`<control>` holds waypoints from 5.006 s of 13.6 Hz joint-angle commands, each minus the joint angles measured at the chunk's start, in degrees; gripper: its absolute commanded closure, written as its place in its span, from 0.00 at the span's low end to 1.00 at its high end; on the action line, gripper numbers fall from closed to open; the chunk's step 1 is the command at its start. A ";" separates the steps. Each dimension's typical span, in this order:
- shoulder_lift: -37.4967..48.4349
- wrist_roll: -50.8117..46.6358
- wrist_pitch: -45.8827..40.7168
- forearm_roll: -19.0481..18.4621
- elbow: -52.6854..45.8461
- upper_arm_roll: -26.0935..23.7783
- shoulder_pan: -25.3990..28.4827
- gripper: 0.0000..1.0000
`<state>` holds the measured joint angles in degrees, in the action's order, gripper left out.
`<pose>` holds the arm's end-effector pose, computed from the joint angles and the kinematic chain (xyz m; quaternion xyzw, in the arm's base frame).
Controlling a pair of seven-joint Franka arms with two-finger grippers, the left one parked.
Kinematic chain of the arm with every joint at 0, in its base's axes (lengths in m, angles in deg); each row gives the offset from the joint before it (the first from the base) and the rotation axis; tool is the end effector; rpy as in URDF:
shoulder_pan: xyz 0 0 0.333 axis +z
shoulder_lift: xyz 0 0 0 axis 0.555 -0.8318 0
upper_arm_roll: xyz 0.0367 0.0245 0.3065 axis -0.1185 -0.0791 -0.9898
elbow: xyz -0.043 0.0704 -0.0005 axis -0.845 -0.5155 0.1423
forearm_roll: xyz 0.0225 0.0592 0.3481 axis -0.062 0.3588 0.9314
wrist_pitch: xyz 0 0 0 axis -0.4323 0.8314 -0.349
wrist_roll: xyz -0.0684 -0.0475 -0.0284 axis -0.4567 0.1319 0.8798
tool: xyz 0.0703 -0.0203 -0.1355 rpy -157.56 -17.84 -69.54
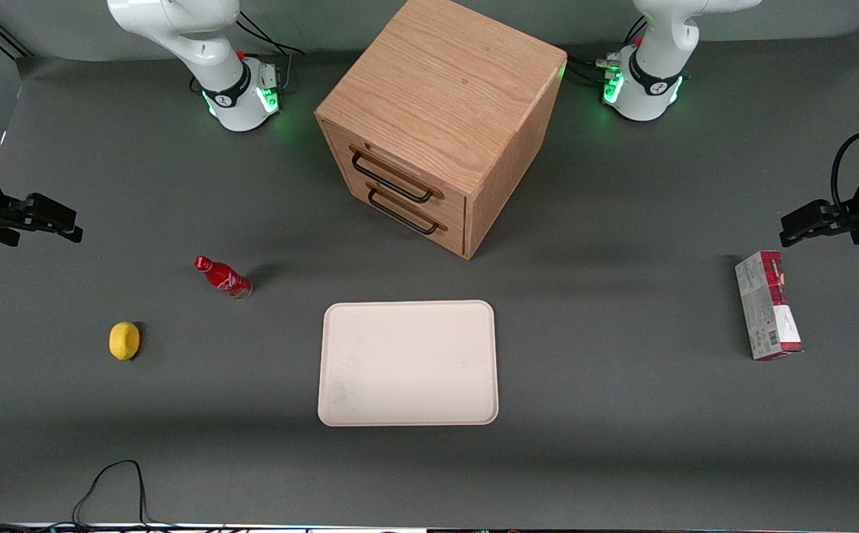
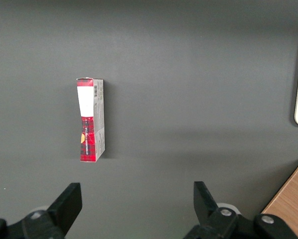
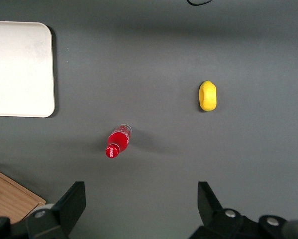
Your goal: Open upper drawer
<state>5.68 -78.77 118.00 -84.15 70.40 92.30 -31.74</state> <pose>0.5282 -0.0252 0.5518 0.9999 0.0132 -0.0078 0.0069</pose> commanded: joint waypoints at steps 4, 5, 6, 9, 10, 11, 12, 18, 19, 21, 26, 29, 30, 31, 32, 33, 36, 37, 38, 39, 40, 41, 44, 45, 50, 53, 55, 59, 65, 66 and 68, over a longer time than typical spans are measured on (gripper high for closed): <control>-0.13 -1.40 -0.81 -0.24 -0.65 -0.20 -0.22 0.00; -0.13 -1.48 -0.90 -0.24 -0.65 -0.20 -0.13 0.00; -0.13 -1.40 -0.81 -0.24 -0.65 -0.20 -0.13 0.00; -0.57 -1.40 -0.46 -0.24 -1.70 -0.38 0.05 0.00; -1.53 -1.31 -0.54 -0.16 -2.92 -0.47 0.22 0.00; -2.32 -0.96 -0.46 0.11 -3.72 -0.55 0.22 0.00; -2.85 -0.78 -0.46 0.72 -4.25 -0.90 0.31 0.00; -6.90 -0.69 -0.46 1.07 -9.44 -2.75 10.92 0.00; -7.42 -0.78 -0.46 1.07 -9.61 -2.84 13.64 0.00; -8.30 -0.78 -0.46 1.16 -10.23 -2.75 18.57 0.00; -9.09 2.19 -0.81 1.51 -9.44 -2.84 30.70 0.00; -10.76 4.05 -0.81 1.51 -9.35 -2.84 35.46 0.00; -10.94 4.05 -0.72 1.51 -9.26 -2.84 36.77 0.00; -11.03 4.14 -0.72 1.51 -9.18 -2.75 38.00 0.00; -11.03 5.36 -0.72 1.51 -8.74 -2.84 38.28 0.00; -10.42 7.98 -0.20 1.95 -7.17 -2.84 38.28 0.00; -9.27 11.17 -0.19 8.01 -5.22 -2.31 38.10 0.00; -9.10 11.08 -0.19 8.89 -5.13 -2.31 38.10 0.00; -8.92 11.17 -0.19 10.11 -4.96 -2.23 38.10 0.00; -8.40 11.43 0.15 11.35 -3.91 -2.05 37.76 0.00; -7.87 12.39 0.68 12.31 -3.03 -1.79 37.75 0.00; -7.26 13.36 1.73 12.41 -1.37 -1.35 37.84 0.00; -4.80 13.46 10.50 12.41 7.58 -1.35 37.93 0.00; -4.61 13.46 12.10 12.41 9.26 -1.35 38.02 0.00; -5.05 13.46 19.22 12.41 14.72 -1.70 39.33 0.00; -5.23 13.46 21.34 12.41 16.75 -1.61 40.21 0.00; -5.40 13.46 22.30 12.41 17.54 -1.61 40.21 0.00; -6.19 13.54 23.80 12.41 18.77 -1.61 40.30 0.00; -7.96 13.54 25.12 12.41 18.69 -1.70 40.30 0.00; -7.78 13.54 24.95 12.41 18.69 -1.70 40.30 0.00; -7.60 13.54 24.68 12.41 18.51 -1.78 40.30 0.00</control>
<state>-1.15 -66.72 141.01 -73.01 87.81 90.33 8.20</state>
